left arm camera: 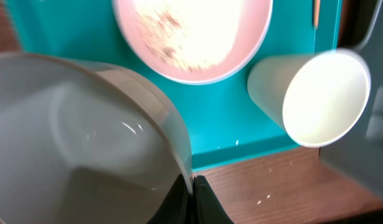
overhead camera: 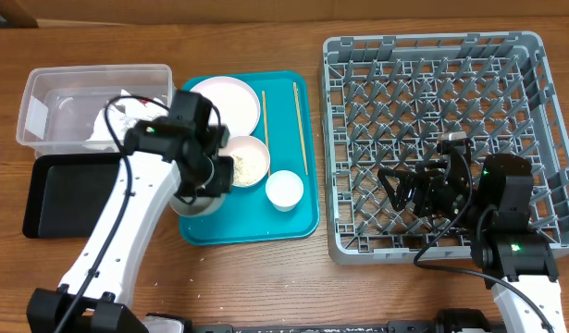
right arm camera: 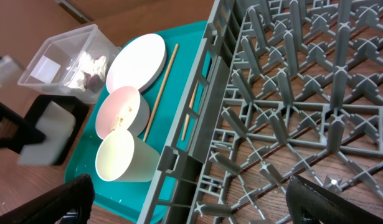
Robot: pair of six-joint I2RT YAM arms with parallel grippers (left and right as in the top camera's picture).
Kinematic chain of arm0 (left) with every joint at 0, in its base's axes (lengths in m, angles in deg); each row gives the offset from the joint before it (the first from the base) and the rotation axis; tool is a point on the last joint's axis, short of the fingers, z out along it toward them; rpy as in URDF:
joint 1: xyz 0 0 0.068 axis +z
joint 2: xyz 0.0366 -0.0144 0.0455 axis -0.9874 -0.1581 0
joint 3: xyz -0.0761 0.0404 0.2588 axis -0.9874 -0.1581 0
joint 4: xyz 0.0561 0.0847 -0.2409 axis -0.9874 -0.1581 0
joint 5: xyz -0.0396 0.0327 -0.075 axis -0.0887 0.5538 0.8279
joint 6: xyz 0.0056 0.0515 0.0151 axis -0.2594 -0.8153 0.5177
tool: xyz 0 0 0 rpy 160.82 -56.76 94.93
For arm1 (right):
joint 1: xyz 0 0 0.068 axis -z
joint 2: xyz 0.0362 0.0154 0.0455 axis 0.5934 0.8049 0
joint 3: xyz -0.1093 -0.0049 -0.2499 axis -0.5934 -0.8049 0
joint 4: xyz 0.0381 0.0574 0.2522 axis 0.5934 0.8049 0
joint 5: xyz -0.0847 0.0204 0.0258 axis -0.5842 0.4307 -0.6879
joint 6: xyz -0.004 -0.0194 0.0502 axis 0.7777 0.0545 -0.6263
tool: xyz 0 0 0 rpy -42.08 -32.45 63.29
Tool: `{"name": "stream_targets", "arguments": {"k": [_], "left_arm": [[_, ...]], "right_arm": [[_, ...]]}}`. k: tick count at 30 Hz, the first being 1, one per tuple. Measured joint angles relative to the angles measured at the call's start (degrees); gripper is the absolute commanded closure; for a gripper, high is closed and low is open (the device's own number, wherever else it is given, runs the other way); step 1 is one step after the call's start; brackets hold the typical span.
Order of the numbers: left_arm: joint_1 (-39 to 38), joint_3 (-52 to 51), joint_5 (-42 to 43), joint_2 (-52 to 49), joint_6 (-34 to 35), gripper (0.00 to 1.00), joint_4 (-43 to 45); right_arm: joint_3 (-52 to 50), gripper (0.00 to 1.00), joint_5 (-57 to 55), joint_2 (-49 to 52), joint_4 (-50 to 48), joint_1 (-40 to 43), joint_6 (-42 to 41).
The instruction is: Sort waste into correct bins and load items into the dishwasher
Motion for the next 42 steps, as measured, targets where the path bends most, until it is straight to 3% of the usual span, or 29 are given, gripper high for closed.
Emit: {"name": "stream_targets", "arguments": {"k": [6, 12, 24, 31, 42], "left_arm": [[6.51, 2.38, -1.62, 0.0, 1.03, 0.96, -0.31], [20.22, 2.38, -0.11, 0.0, 0.72, 0.96, 2.43], [40.63, -5.64, 23.71, -0.11, -6.27, 0.96, 14.99], [45.11, -7.72, 33.88, -0.22, -9.05, 0.96, 16.04], [45.16, -7.78, 43.89, -0.22, -11.63, 0.96, 15.74]], "right_arm": [[0.0, 0.0, 0.0, 0.0, 0.17, 0.02, -0.02], [0.0, 0.0, 0.0, 0.0, 0.44, 0.0, 0.0], [0.0, 0.0, -0.02, 0.0, 0.52, 0.0, -0.02], [0.0, 0.0, 0.0, 0.0, 0.52, 0.0, -0.04], [0.0, 0.0, 0.0, 0.0, 0.55, 0.0, -0.04]]}}
